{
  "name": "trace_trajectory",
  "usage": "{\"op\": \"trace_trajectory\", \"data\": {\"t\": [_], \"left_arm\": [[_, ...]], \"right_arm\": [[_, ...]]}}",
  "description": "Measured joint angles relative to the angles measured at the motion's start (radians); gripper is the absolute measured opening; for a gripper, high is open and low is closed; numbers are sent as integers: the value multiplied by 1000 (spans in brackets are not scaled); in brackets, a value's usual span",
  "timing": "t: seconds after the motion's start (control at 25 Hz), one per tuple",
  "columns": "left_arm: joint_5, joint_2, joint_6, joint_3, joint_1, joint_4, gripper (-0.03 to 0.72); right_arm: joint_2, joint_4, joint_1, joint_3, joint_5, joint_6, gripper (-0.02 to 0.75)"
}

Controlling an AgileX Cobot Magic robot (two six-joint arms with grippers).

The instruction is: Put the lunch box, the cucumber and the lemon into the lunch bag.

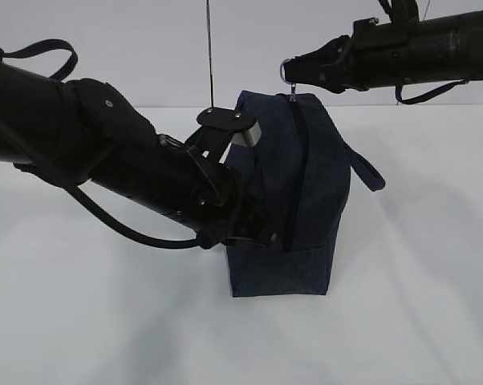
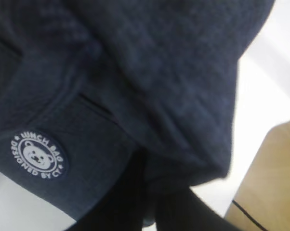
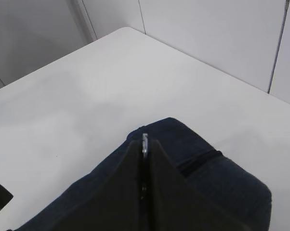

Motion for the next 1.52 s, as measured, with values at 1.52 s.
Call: {"op": "trace_trajectory", "data": {"t": [1.52], "left_arm": [[231, -107, -289, -2, 0, 414, -1]], "right_arm": [[359, 17, 2, -306, -82, -34, 0]]}}
